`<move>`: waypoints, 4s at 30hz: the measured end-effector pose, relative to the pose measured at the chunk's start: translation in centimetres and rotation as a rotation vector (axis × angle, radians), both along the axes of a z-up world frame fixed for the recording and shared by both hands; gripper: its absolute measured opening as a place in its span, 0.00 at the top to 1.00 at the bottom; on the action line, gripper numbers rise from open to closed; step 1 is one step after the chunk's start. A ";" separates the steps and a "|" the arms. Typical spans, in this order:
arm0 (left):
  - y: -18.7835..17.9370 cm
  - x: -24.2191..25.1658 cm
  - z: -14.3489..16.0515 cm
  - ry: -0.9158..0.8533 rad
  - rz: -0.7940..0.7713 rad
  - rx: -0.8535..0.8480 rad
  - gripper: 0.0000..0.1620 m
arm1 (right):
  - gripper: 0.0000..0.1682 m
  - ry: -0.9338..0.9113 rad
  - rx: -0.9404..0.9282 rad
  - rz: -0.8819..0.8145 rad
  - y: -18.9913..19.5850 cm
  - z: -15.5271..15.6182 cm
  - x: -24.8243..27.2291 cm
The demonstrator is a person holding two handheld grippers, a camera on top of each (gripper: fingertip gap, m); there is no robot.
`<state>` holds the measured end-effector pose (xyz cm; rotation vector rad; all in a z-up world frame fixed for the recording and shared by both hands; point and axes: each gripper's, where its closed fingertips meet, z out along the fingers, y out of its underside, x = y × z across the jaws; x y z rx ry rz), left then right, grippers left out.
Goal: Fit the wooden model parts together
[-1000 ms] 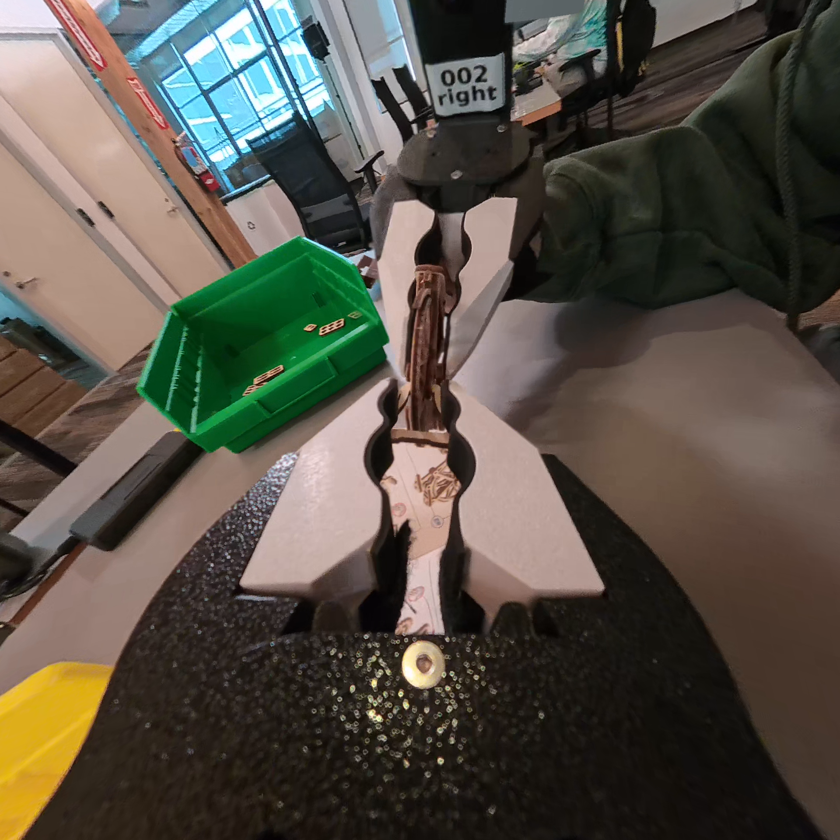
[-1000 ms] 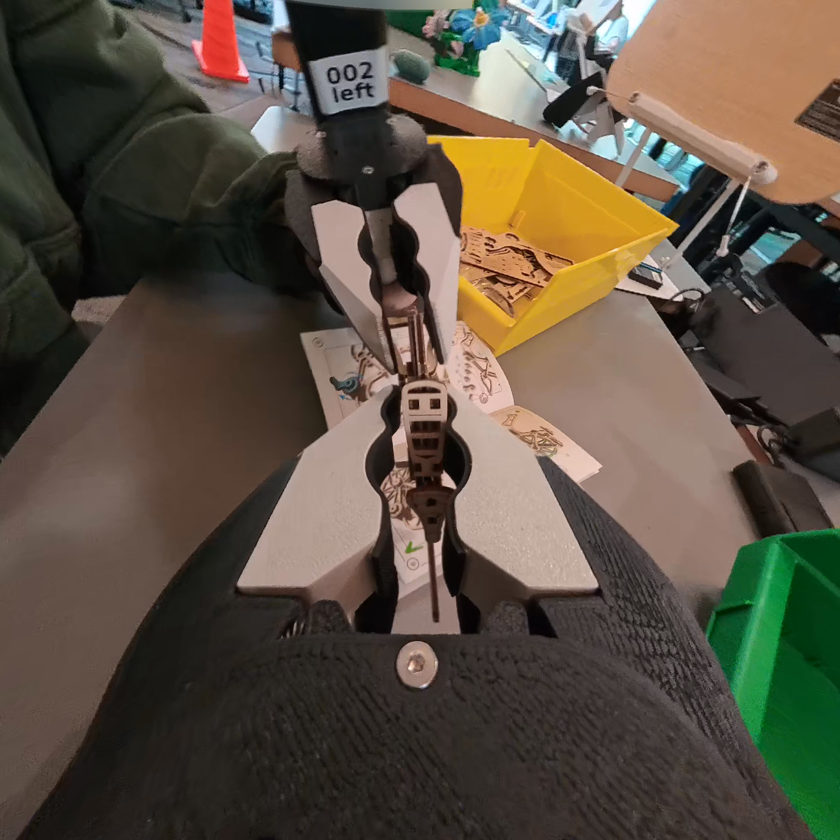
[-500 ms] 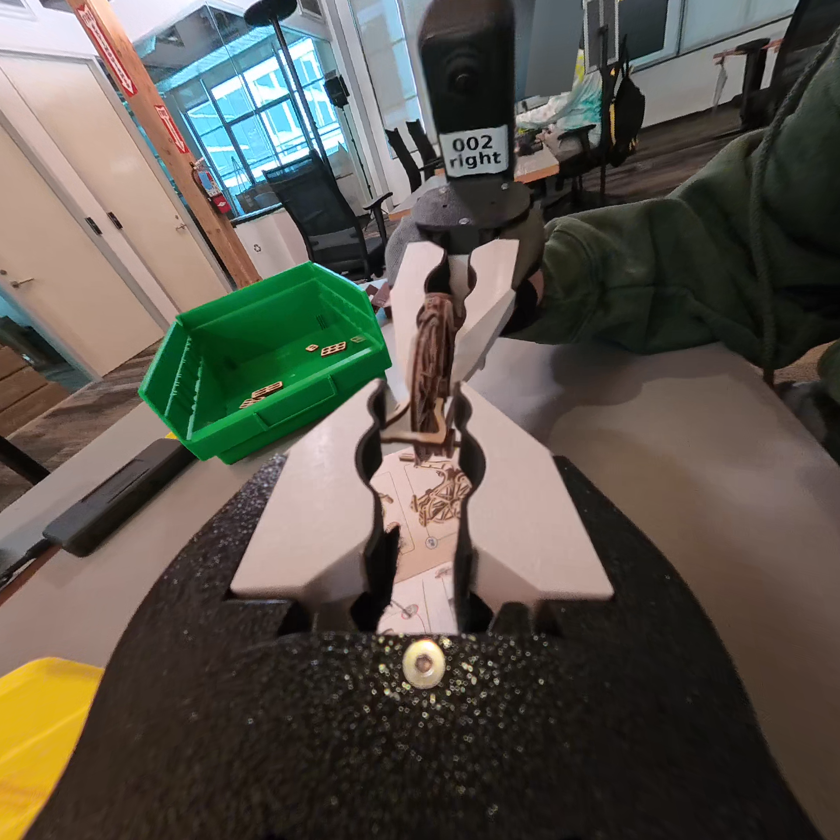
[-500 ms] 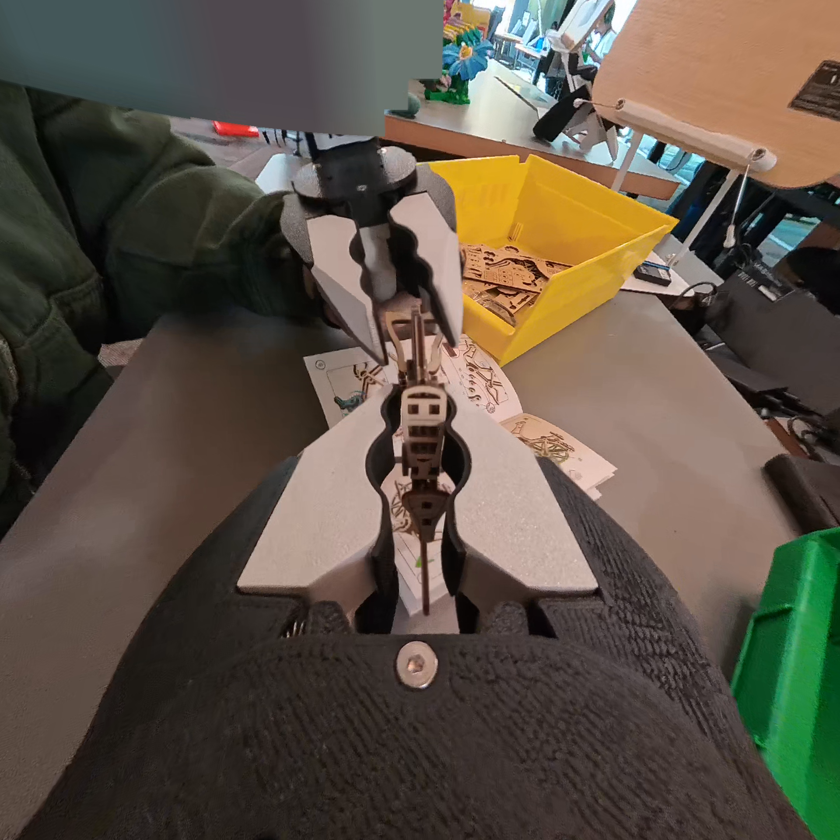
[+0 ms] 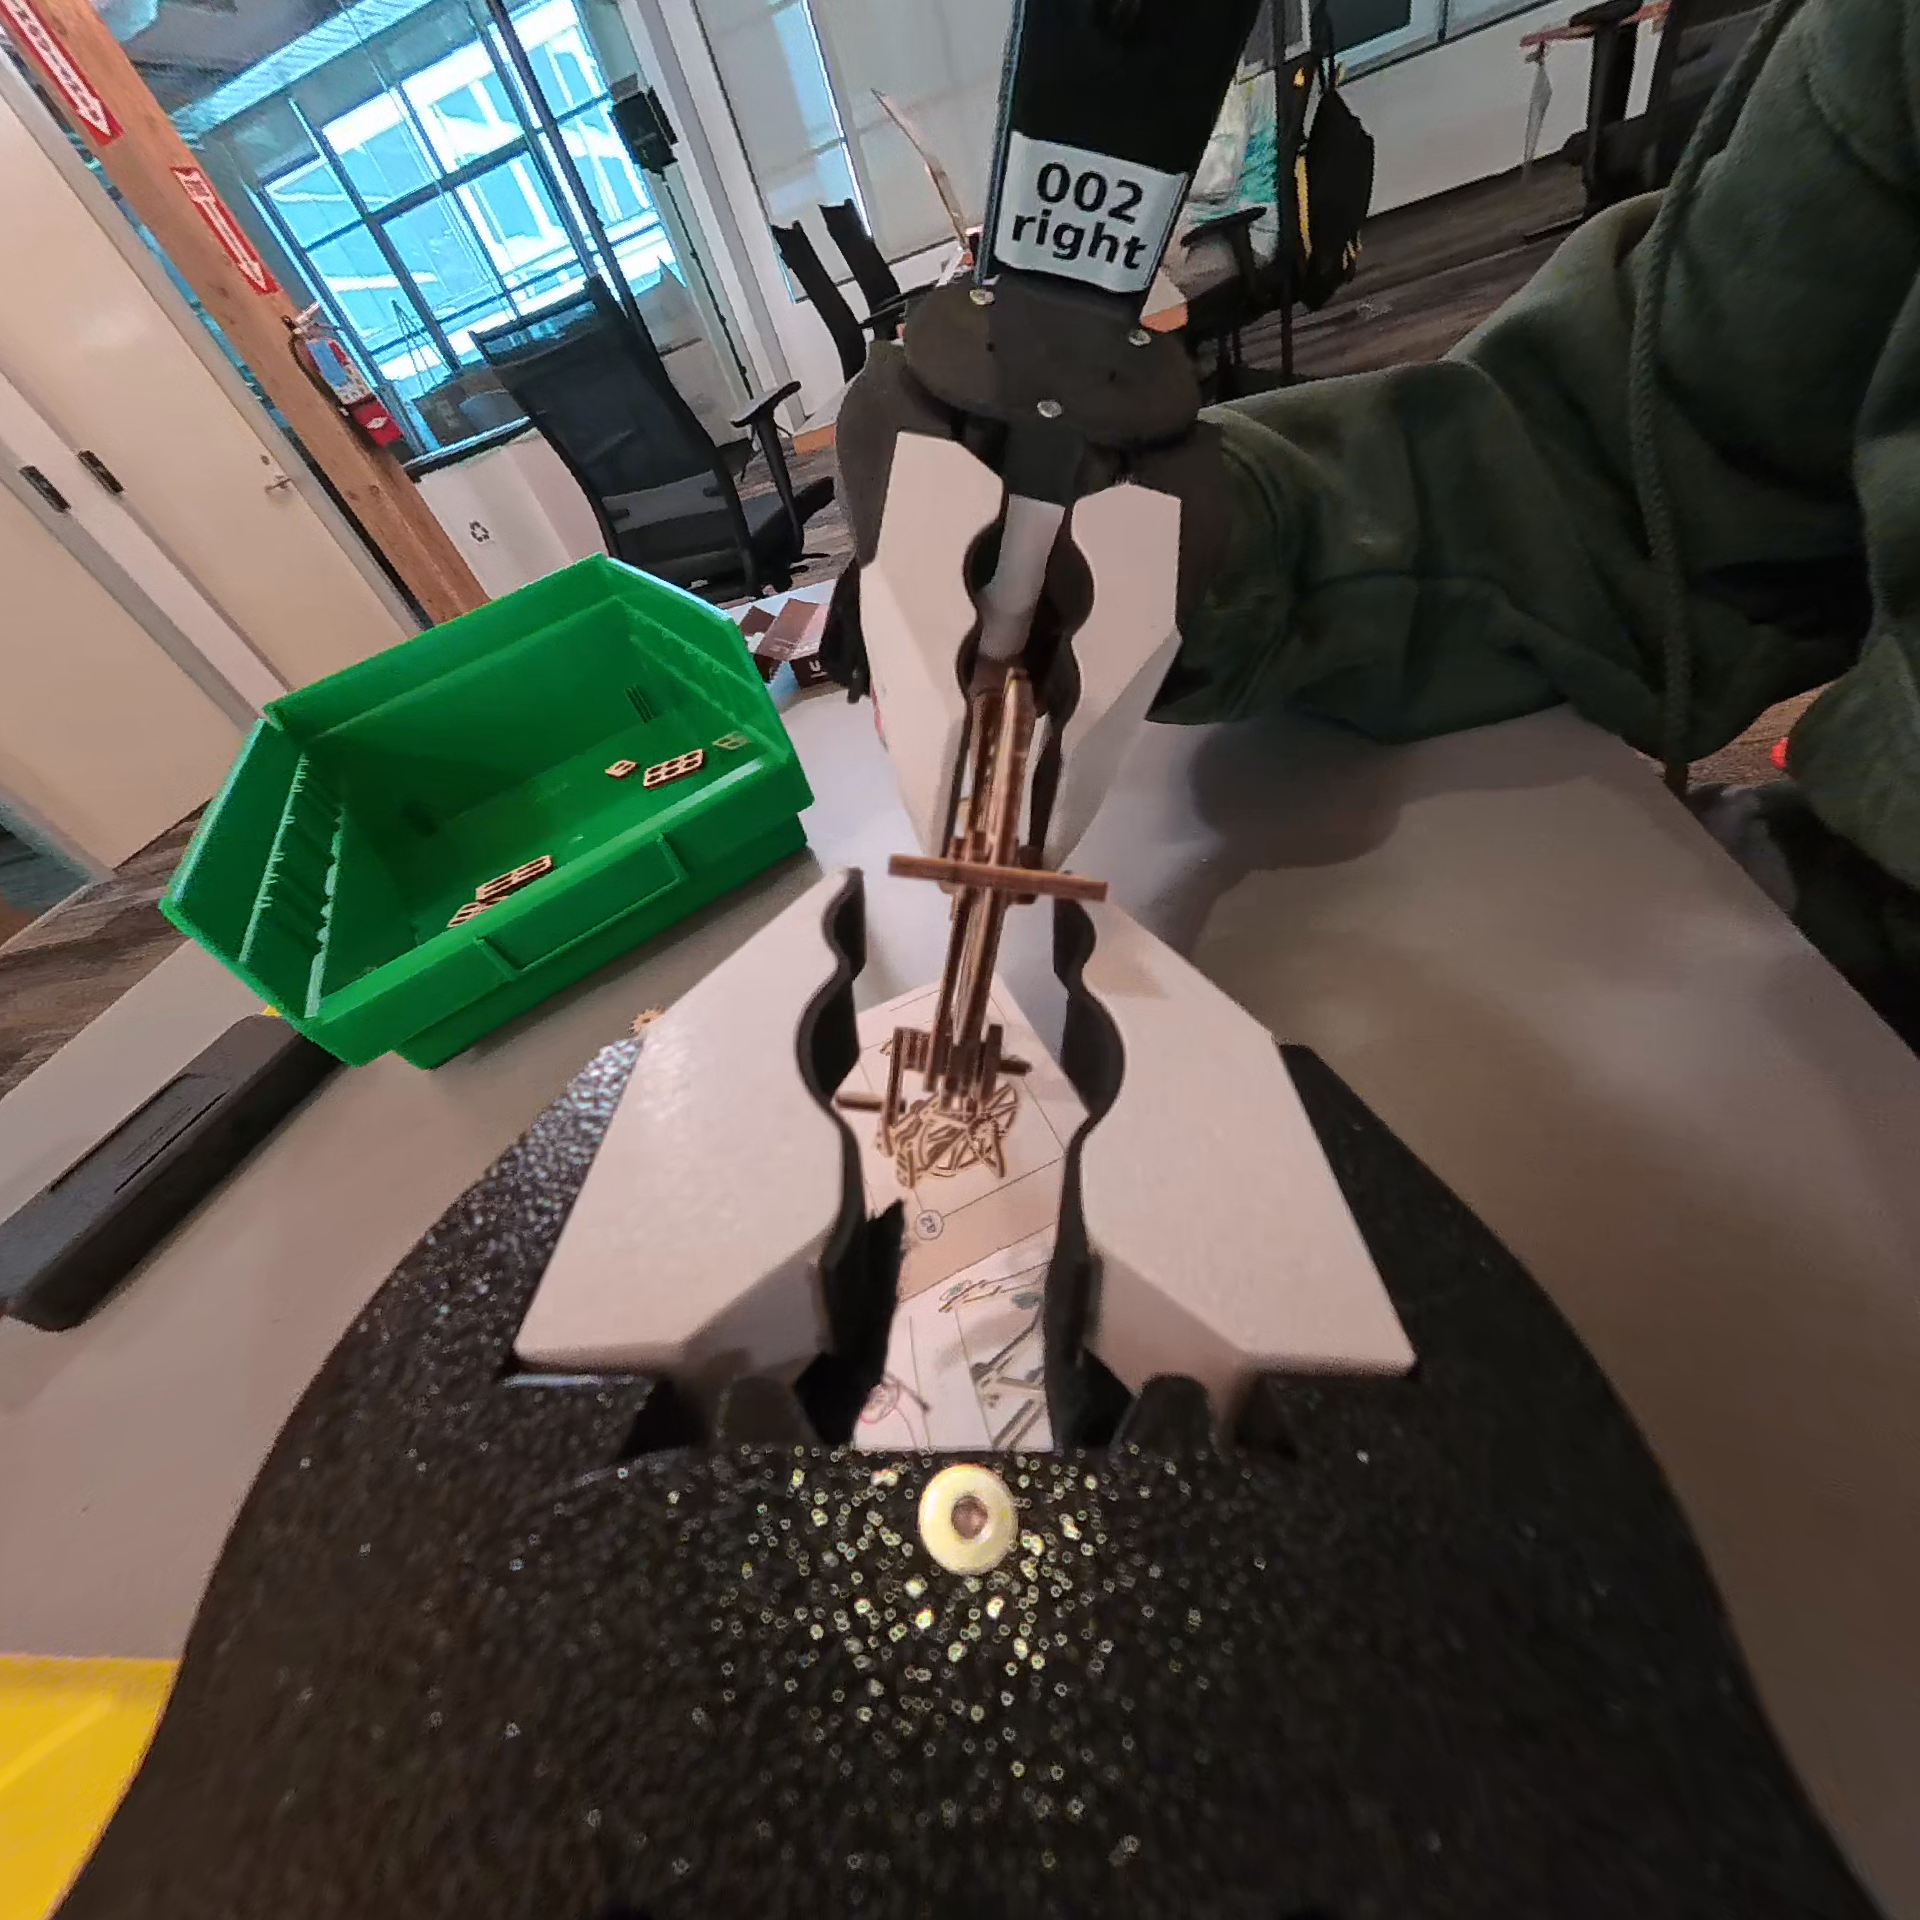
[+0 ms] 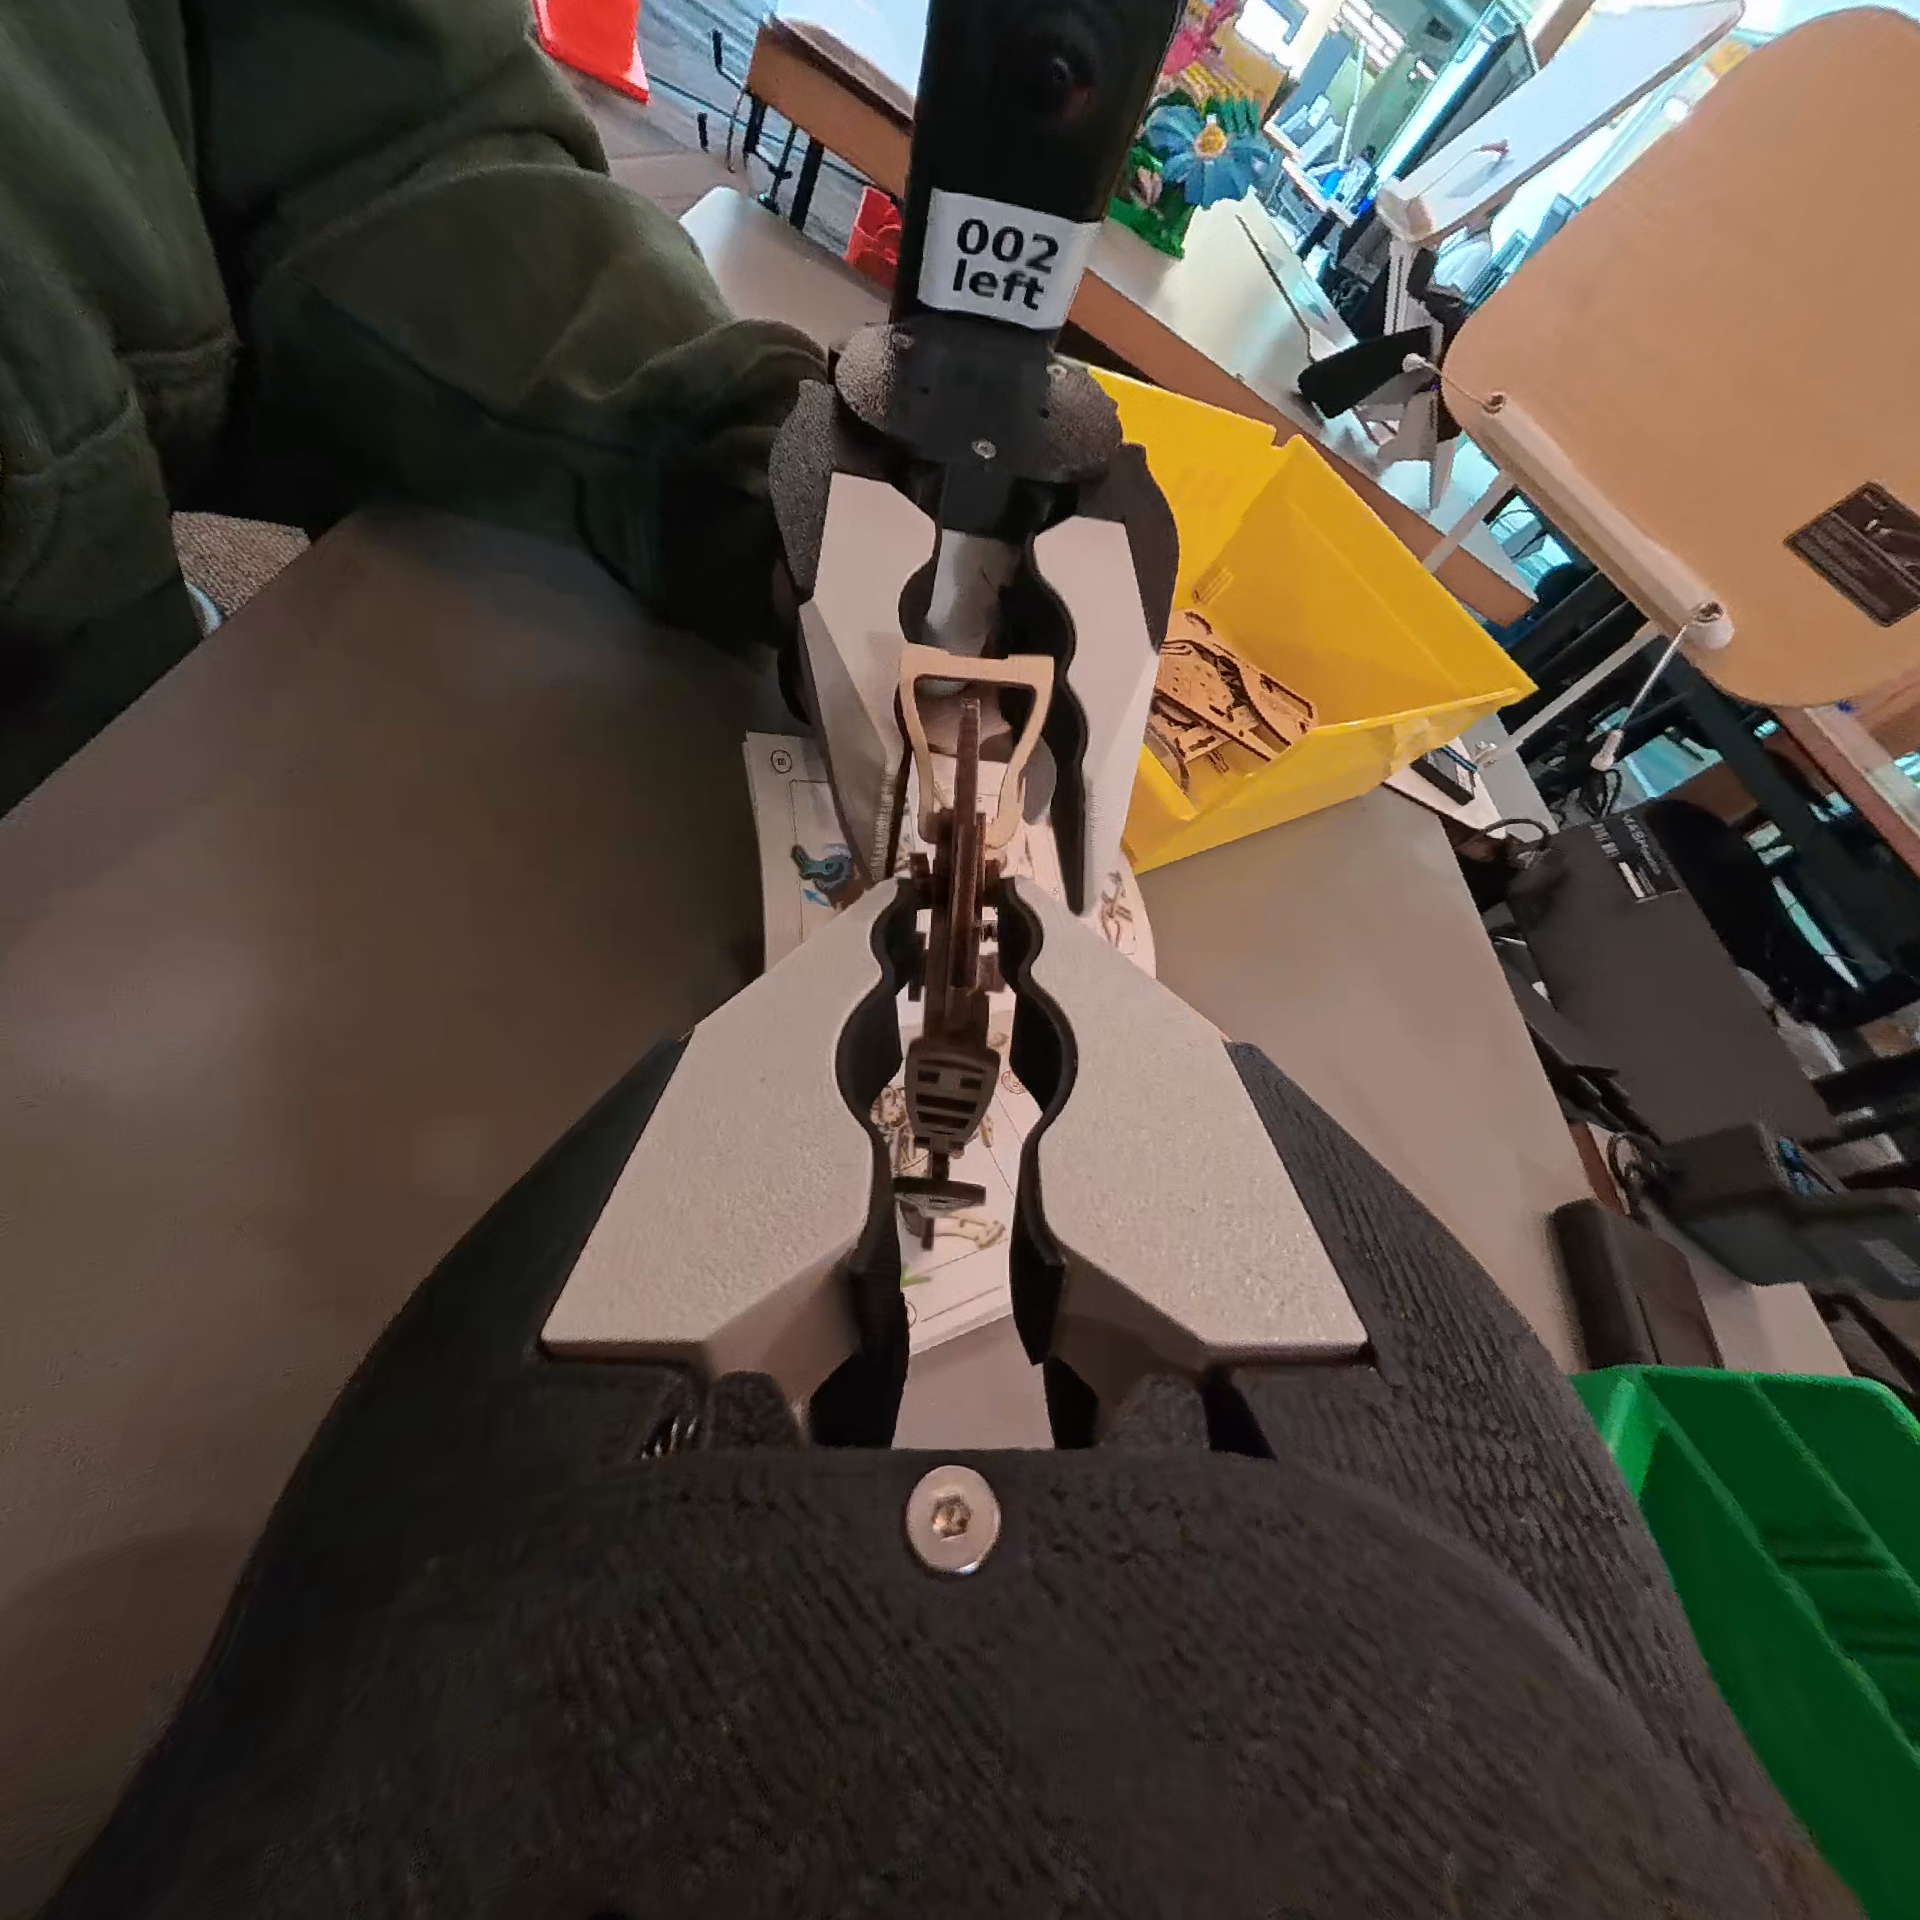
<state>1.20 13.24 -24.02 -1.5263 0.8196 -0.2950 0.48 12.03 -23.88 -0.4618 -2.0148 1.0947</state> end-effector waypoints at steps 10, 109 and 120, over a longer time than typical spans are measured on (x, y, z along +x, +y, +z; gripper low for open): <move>-0.1 0.4 -0.8 -0.002 -0.039 -0.046 0.89 | 0.92 -0.006 0.004 -0.009 -0.1 -0.1 -0.1; -0.7 0.9 0.1 0.115 -0.009 0.095 0.96 | 0.92 0.023 0.033 -0.007 -1.7 1.1 0.2; -0.7 0.6 0.6 0.106 -0.004 0.113 0.96 | 0.92 0.043 0.019 0.002 -1.2 1.7 0.6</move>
